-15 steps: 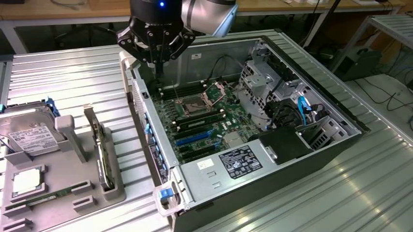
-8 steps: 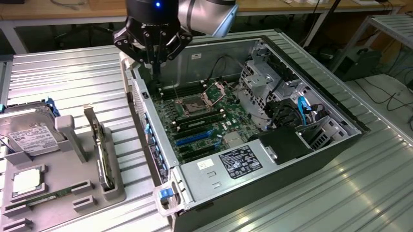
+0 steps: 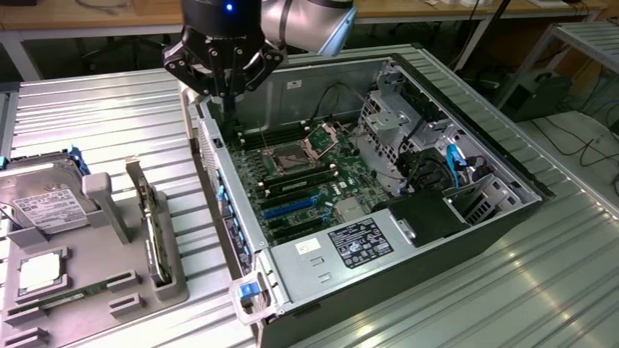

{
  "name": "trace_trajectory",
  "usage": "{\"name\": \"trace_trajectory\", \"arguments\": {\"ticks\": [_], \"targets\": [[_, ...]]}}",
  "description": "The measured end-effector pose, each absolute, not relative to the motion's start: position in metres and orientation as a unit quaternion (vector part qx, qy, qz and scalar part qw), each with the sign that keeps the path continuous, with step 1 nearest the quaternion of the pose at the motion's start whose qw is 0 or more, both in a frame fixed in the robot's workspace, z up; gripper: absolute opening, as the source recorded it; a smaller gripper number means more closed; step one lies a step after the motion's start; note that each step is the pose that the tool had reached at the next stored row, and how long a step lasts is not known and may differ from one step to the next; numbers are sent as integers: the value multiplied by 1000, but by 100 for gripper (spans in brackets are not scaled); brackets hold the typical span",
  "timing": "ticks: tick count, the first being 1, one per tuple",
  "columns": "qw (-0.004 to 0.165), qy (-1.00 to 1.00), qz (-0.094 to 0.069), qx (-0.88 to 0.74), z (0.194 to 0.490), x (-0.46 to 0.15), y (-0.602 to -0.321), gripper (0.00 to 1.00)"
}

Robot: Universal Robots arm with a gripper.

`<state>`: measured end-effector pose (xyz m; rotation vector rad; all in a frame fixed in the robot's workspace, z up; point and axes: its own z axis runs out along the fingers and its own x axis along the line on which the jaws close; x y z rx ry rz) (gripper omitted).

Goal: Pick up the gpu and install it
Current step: 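Reach for the gpu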

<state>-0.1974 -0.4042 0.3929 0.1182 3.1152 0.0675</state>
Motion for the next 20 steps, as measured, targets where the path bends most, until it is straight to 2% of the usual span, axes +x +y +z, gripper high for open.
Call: {"name": "trace_trajectory", "arguments": {"ticks": [20], "targets": [[11, 999, 22, 38, 393, -211, -405, 11]]}}
